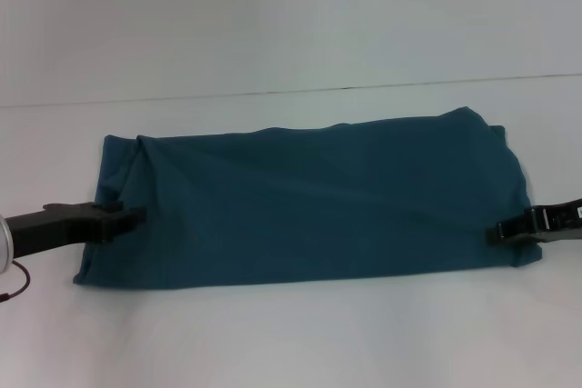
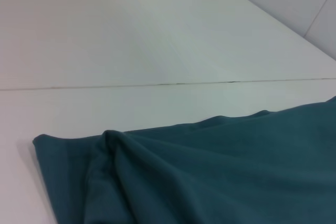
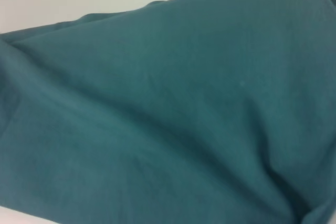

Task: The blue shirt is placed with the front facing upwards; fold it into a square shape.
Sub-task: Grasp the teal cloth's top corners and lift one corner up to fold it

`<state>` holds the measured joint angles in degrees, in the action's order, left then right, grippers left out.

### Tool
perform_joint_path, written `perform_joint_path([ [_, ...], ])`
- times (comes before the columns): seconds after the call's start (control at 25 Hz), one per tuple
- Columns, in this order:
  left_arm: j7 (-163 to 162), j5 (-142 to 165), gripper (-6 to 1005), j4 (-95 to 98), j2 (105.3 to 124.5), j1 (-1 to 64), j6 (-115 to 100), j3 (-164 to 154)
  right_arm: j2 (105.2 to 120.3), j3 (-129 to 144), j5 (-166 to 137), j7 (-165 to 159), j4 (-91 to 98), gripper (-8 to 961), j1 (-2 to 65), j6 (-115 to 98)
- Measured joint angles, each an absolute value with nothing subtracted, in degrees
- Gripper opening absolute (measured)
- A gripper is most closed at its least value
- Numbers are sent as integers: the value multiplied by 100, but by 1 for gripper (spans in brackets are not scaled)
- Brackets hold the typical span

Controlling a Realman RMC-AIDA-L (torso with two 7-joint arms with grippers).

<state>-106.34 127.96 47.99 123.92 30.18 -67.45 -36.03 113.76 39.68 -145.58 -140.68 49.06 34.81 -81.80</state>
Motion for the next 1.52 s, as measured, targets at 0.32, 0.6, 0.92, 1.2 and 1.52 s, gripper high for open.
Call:
perform_joint_path([
  [0.32, -10626, 12796, 401, 4799, 12384, 3024, -6717, -3603, 11461, 3988, -14962, -14351, 5184, 494, 3505, -8167],
  [0.6, -10625, 12805, 401, 4799, 12383, 3024, -6679, -3603, 11493, 3990, -14974, -14435, 5410, 494, 3438, -8201],
  [0.92, -10626, 12813, 400, 4799, 12383, 3022, -6678, -3603, 11473, 3896, -14943, -14439, 5528, 493, 3345, -8198],
  [1.2, -10625, 12807, 400, 4799, 12383, 3022, -6680, -3603, 11453, 3800, -14928, -14414, 5555, 493, 3245, -8177],
  [1.52, -10580, 12784, 400, 4799, 12384, 3025, -6680, -3603, 11546, 3807, -14953, -14393, 5523, 489, 3241, -7994],
])
